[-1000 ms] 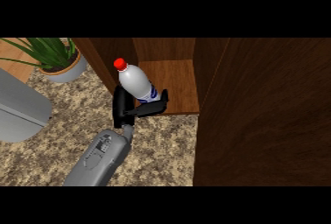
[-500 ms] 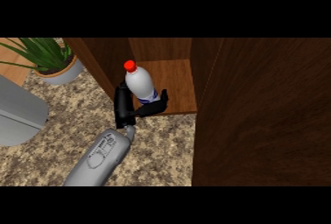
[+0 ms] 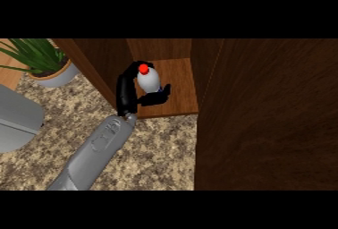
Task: Pick up the bottled water, place it into the cabinet and close the cabinet
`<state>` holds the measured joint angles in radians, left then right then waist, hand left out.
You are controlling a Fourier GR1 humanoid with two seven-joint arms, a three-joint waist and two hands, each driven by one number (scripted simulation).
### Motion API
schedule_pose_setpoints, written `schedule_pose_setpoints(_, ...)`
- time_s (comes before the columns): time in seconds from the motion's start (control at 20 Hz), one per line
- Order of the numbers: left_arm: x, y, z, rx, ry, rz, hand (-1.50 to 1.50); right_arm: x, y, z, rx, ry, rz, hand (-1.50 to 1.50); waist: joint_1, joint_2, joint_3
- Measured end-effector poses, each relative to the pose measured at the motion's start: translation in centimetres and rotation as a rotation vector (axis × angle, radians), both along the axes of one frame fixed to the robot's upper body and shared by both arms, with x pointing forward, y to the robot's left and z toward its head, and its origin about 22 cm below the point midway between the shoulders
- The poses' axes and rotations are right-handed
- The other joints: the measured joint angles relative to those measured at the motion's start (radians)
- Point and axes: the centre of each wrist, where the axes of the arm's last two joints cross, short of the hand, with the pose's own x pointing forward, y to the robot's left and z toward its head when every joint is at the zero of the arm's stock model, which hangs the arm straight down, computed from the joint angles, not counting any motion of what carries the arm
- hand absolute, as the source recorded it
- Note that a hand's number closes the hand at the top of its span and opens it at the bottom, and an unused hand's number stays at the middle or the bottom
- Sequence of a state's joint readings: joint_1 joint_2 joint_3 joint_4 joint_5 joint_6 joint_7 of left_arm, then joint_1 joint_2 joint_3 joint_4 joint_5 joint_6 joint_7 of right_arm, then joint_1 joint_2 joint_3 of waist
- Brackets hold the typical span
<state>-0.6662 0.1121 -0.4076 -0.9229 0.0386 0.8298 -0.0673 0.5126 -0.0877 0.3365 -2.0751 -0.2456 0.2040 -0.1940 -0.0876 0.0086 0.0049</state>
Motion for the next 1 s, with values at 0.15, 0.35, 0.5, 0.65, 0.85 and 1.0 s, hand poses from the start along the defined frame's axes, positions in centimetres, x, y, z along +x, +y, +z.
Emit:
schedule_pose_setpoints(0.15, 2.6, 0.5, 1.1, 0.040, 0.020, -0.001, -1.50, 0.0, 0.1, 0.0, 0.001, 0.001, 0.003, -1.50, -0.005, 0.011, -0.003)
schedule_pose_setpoints(0.35, 4.8, 0.7, 1.7, 0.067, 0.048, -0.002, -1.50, -0.2, -0.2, -0.2, 0.001, 0.000, 0.004, -1.50, -0.007, 0.017, -0.005)
schedule_pose_setpoints(0.5, 5.2, 0.6, 1.3, 0.060, 0.048, -0.001, -1.50, -0.2, -0.2, -0.1, 0.000, -0.007, 0.009, -1.50, -0.004, 0.009, 0.000)
schedule_pose_setpoints(0.65, 5.4, 0.4, 1.0, 0.047, 0.051, -0.006, -1.50, -0.2, -0.3, -0.3, 0.001, -0.007, 0.006, -1.50, 0.002, 0.001, 0.003)
schedule_pose_setpoints(0.85, 5.7, 0.1, 1.1, -0.018, 0.029, -0.051, -1.50, -0.4, -0.2, -0.4, -0.001, -0.004, 0.003, -1.50, 0.009, -0.003, 0.003)
schedule_pose_setpoints(1.0, 5.9, -0.1, 1.4, -0.084, -0.013, -0.102, -1.50, -0.5, -0.2, -0.3, 0.000, -0.014, -0.003, -1.50, 0.016, -0.003, 0.002)
